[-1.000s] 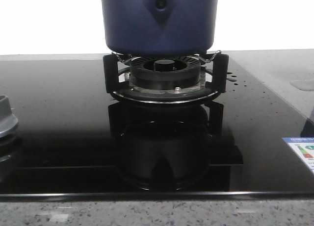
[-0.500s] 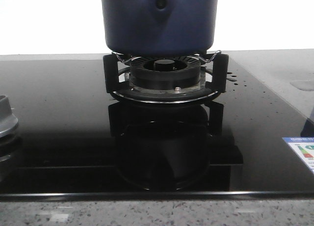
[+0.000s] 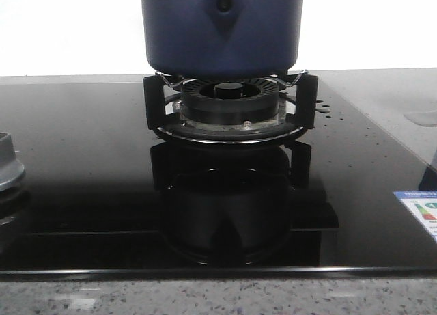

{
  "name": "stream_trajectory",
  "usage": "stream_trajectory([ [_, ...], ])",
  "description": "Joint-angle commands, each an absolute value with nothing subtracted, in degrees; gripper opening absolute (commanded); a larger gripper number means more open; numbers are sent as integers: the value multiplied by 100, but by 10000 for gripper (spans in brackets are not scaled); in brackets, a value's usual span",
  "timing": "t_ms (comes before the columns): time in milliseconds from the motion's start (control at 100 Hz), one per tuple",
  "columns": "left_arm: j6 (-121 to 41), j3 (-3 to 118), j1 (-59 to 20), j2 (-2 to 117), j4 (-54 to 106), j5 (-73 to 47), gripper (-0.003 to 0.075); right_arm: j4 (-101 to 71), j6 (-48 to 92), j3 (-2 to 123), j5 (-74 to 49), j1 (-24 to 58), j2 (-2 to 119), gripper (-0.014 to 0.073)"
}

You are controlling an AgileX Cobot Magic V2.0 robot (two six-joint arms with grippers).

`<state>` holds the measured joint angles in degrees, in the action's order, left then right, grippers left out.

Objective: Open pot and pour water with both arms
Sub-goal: 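Lift the glass lid off the blue saucepan with the left gripper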

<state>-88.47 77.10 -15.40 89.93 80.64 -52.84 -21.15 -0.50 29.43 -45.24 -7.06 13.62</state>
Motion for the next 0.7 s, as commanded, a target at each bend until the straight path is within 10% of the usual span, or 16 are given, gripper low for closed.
stream_trajectory([
  [0,-9082,8055,-1595,9015,8571,-5303,537,-2226,49,3129,-4156,-707,1486,-65],
  [690,-9605,8251,-1716,9591,9351,-5894,579,-2226,49,3129,-4156,-707,1486,-65],
])
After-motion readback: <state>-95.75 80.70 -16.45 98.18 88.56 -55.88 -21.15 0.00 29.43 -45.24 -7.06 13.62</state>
